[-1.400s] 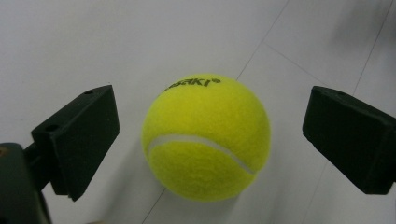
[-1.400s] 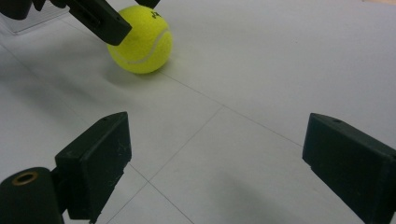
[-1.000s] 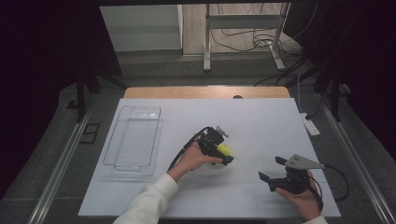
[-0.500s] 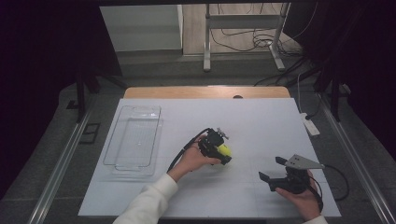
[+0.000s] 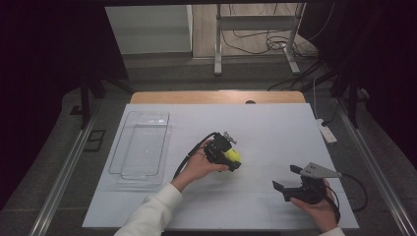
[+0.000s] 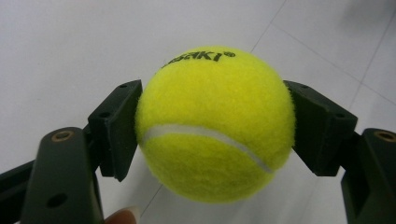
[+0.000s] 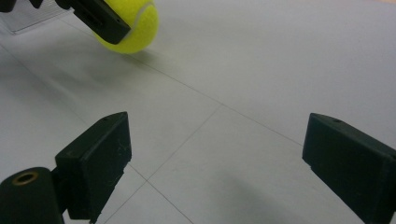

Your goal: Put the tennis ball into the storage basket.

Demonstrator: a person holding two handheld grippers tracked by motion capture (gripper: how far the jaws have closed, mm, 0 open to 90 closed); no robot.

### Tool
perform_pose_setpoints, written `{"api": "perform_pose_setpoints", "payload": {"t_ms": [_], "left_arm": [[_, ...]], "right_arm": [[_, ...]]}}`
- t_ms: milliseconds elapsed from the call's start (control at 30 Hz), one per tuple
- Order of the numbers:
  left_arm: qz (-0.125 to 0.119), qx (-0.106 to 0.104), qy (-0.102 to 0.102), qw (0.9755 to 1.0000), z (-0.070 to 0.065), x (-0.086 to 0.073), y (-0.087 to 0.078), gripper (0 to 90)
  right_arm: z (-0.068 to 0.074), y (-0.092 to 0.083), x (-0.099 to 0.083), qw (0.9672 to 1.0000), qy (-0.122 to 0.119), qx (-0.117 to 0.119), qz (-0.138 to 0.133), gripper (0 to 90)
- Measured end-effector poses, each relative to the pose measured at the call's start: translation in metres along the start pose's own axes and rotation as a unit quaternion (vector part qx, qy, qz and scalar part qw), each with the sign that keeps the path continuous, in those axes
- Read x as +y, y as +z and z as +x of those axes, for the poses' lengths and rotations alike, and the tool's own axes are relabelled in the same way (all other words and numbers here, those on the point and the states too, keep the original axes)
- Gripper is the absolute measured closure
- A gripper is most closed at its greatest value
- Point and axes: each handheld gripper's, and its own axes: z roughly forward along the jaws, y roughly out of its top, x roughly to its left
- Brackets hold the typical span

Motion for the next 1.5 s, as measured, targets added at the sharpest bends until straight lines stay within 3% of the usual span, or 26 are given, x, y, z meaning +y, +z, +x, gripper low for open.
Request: {"api": "perform_pose_setpoints", "payload": {"t_ms": [600, 1500], "left_arm": [[-0.047, -0.006, 0.007, 0.9988, -0.004, -0.009, -0.04, 26.1], [-0.094, -0.002, -0.001, 0.9955, 0.001, -0.026, -0.076, 26.2]], "right_arm": [[0.001, 0.001, 0.001, 1.0, -0.001, -0.003, 0.001, 8.6], [0.003, 0.003, 0.002, 1.0, -0.004, -0.005, 0.001, 8.8]]}}
